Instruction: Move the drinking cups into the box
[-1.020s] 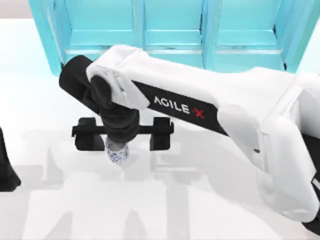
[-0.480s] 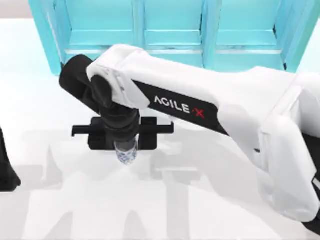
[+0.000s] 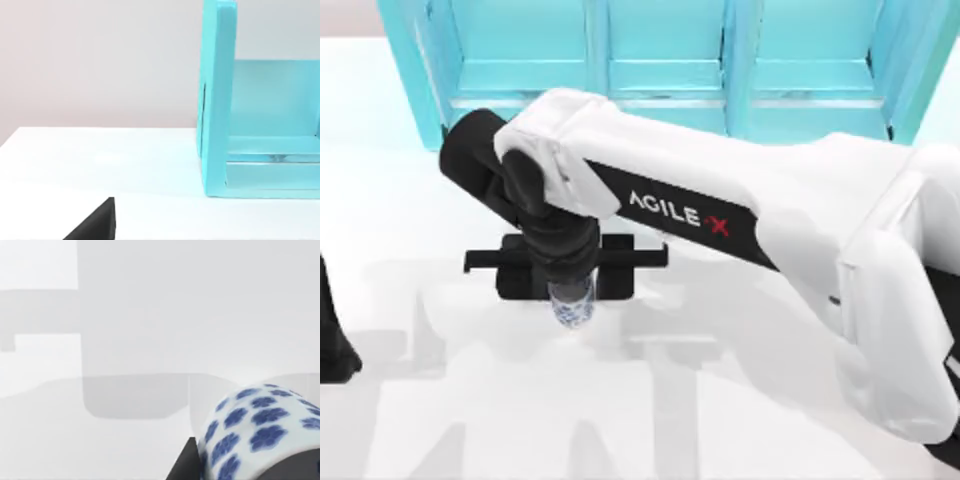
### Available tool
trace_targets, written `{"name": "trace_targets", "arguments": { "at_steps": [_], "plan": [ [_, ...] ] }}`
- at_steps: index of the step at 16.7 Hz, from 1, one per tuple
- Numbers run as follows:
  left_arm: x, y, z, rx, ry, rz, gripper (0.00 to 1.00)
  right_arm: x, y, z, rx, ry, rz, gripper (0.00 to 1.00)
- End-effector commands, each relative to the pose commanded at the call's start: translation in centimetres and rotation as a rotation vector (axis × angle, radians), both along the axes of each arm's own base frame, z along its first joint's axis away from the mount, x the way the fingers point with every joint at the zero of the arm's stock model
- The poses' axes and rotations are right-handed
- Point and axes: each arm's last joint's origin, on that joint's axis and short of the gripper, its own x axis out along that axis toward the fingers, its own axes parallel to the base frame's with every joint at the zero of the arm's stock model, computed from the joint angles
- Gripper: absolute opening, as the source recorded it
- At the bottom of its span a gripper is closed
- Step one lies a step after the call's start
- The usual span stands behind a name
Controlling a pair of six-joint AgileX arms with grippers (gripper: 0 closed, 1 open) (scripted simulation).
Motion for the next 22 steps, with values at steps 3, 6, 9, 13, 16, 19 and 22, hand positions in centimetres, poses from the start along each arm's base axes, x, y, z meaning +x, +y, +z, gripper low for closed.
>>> {"name": "trace_targets", "arguments": {
  "at_steps": [3, 6, 9, 13, 16, 19, 22],
  "plan": [
    [0.0, 0.0, 0.0, 0.0, 0.0, 0.0, 1.0, -0.2, 0.1, 0.0, 0.0, 0.001, 0.002, 0.0],
    [0.0, 0.0, 0.0, 0.0, 0.0, 0.0, 1.0, -0.2, -0.6, 1.1, -0.001, 0.001, 0.013, 0.0],
    [0.0, 0.0, 0.0, 0.0, 0.0, 0.0, 1.0, 0.3, -3.4, 4.2, 0.007, -0.002, 0.005, 0.0],
    [0.0, 0.0, 0.0, 0.0, 0.0, 0.0, 1.0, 0.0, -7.8, 8.5, 0.004, -0.002, 0.006, 0.0],
    [0.0, 0.0, 0.0, 0.0, 0.0, 0.0, 1.0, -0.3, -9.8, 10.0, 0.0, 0.0, 0.003, 0.0],
    [0.0, 0.0, 0.0, 0.0, 0.0, 0.0, 1.0, -0.3, -9.9, 10.0, 0.0, 0.001, 0.002, 0.0],
    [0.0, 0.0, 0.0, 0.0, 0.0, 0.0, 1.0, -0.1, -10.1, 10.1, 0.0, 0.0, 0.005, 0.0]
  ]
}}
